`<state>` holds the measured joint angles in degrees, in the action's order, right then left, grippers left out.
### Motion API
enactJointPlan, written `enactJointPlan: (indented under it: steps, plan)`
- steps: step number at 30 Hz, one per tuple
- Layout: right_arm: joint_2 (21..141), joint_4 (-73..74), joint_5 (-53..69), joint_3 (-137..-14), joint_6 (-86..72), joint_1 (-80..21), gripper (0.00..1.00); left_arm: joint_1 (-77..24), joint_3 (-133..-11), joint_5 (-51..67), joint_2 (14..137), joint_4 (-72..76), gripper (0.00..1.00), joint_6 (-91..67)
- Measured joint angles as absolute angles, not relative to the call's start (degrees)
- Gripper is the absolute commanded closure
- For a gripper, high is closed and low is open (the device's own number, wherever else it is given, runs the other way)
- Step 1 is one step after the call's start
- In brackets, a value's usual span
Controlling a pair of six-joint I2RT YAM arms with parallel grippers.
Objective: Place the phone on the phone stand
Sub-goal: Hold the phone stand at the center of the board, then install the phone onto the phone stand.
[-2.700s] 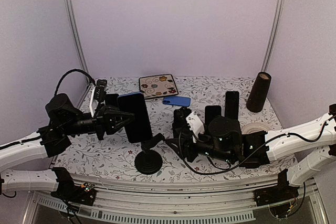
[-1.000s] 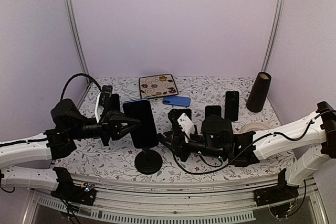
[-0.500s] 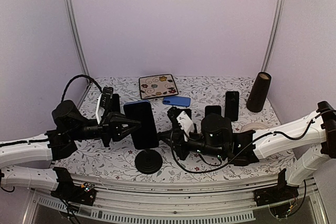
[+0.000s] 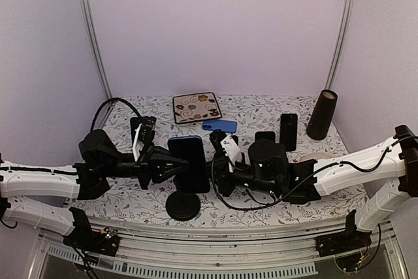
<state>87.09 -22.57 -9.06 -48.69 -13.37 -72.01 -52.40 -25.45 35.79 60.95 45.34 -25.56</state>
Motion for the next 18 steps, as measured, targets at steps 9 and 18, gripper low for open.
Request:
enactJointPlan:
  steps: [9, 18]
  plan:
    - [87.09, -20.49, -5.34, -50.11, -18.0, -71.94, 0.98, -54.24, -25.56, 38.98, 68.69, 54.74, 1.0, -25.5]
    - [86.72, -20.01, -2.52, -50.22, -19.75, -71.7, 0.98, -54.37, -25.32, 41.6, 73.34, 63.42, 1.0, -25.56]
